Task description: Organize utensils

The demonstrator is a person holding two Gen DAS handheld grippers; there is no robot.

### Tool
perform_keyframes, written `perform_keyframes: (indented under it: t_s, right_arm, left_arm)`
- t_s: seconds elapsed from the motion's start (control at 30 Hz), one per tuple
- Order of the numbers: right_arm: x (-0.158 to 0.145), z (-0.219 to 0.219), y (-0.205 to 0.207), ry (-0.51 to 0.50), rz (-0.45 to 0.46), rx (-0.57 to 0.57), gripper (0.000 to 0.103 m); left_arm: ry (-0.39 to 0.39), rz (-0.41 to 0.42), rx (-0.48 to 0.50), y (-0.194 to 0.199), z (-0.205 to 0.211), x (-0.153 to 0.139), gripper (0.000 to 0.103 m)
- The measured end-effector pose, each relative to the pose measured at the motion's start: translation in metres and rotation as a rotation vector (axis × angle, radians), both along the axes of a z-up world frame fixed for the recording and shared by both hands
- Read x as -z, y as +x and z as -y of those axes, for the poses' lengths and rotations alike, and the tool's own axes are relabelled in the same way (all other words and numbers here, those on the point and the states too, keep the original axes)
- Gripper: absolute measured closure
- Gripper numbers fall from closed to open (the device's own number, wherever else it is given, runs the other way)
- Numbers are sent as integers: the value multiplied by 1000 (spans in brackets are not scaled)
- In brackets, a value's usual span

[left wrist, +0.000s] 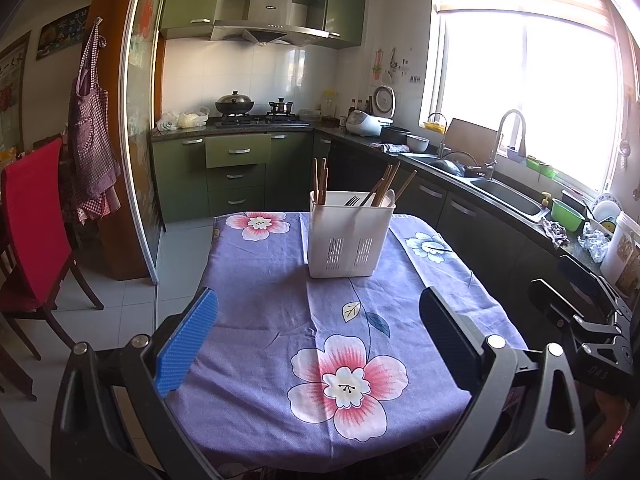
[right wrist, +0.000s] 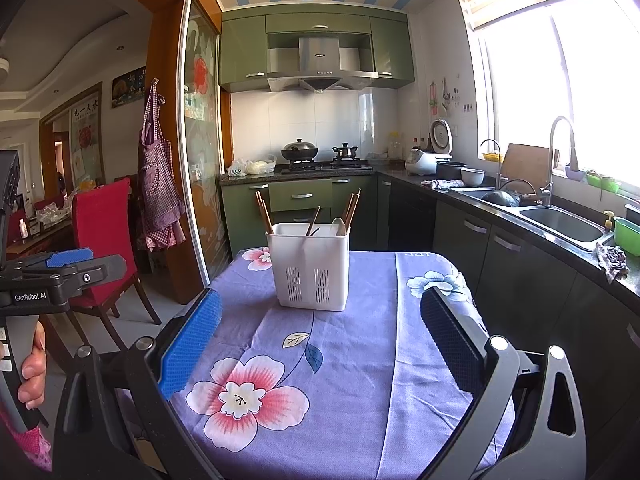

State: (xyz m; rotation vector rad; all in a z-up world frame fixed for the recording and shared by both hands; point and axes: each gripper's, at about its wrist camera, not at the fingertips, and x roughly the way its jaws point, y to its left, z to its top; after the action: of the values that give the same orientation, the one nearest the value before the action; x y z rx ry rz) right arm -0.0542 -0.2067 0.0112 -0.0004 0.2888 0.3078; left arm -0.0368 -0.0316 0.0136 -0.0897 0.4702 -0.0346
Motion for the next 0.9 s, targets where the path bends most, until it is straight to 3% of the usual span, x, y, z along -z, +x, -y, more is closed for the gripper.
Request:
perform_keyframes:
  t_s: [0.9]
  right_arm:
    - [5, -1, 5, -10, -14, 1, 5]
  left_arm:
    - [13, -36, -2, 6, -1, 1, 7]
